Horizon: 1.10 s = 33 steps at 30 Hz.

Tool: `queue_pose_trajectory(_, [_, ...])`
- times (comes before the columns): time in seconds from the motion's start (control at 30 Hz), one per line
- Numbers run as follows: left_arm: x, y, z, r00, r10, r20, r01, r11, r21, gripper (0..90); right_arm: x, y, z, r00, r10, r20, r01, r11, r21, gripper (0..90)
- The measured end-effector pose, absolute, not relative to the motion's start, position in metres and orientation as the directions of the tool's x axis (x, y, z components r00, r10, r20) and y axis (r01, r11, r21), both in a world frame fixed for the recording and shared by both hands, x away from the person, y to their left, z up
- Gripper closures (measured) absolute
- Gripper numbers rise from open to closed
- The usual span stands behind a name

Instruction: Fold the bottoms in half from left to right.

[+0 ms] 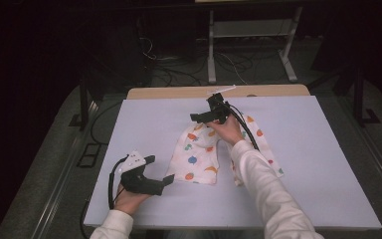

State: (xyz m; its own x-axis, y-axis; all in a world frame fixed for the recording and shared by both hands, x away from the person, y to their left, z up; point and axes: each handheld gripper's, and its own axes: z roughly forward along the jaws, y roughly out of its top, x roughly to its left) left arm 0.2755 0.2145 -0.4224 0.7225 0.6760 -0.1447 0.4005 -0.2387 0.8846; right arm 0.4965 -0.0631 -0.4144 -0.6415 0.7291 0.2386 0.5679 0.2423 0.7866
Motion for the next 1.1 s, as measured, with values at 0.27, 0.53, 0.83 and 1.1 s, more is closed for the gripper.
queue_pose_trajectory(0.27, [0.276, 0.214, -0.422, 0.725, 0.674, -0.143, 0.4, -0.242, 0.884, 0.0, 0.506, -0.051, -0.419, -0.6, 0.774, 0.202, 0.584, 0.251, 0.772, 11.6])
queue_pose_trajectory(0.53, [0.276, 0.214, -0.423, 0.727, 0.671, -0.144, 0.4, -0.244, 0.884, 0.0, 0.515, -0.048, -0.422, -0.58, 0.789, 0.204, 0.595, 0.239, 0.767, 13.9])
queue_pose_trajectory(0.83, [0.277, 0.213, -0.423, 0.731, 0.667, -0.142, 0.399, -0.249, 0.883, 0.0, 0.519, -0.042, -0.433, -0.569, 0.801, 0.189, 0.609, 0.256, 0.751, 18.4])
queue_pose_trajectory(1.1, [0.277, 0.212, -0.424, 0.732, 0.665, -0.144, 0.401, -0.251, 0.881, 0.0, 0.522, -0.039, -0.437, -0.563, 0.807, 0.179, 0.614, 0.265, 0.743, 29.1])
